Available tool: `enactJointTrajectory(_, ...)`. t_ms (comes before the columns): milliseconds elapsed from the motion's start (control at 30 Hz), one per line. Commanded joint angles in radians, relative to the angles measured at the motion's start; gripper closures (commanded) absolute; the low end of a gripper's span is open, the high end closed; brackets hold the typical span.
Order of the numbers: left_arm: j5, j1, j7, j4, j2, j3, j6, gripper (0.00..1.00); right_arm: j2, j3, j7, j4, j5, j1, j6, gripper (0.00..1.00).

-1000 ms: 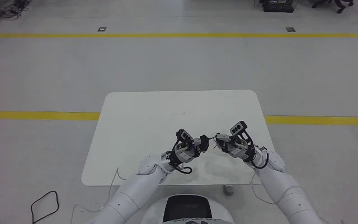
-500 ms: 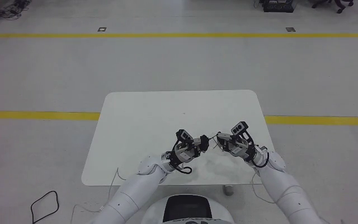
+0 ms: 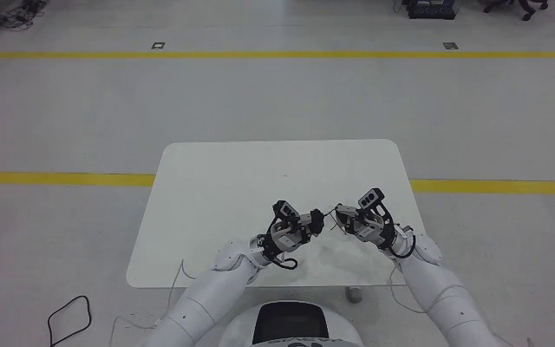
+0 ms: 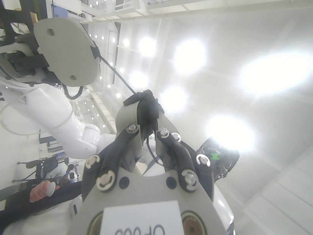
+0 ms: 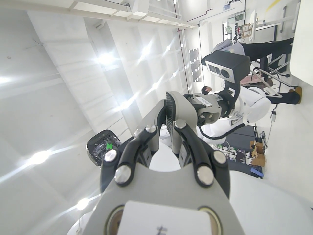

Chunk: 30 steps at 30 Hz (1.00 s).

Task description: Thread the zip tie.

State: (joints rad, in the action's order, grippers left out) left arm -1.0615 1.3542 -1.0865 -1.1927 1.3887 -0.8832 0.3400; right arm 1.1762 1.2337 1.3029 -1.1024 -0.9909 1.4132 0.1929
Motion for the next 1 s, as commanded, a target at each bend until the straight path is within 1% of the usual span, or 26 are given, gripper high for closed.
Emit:
enactJointTrajectory(0,0.000,0.000,0.000,0.000,0.000,0.000,0.000,1.00,0.001,-0.001,-0.002,0.003,0.002,-0.002,0.000,1.00)
enactJointTrajectory(967,0.000,0.000,0.000,0.000,0.000,0.000,0.000,1.00,0.009,-0.001,-0.024,0.036,0.026,-0.017,-0.002,1.00)
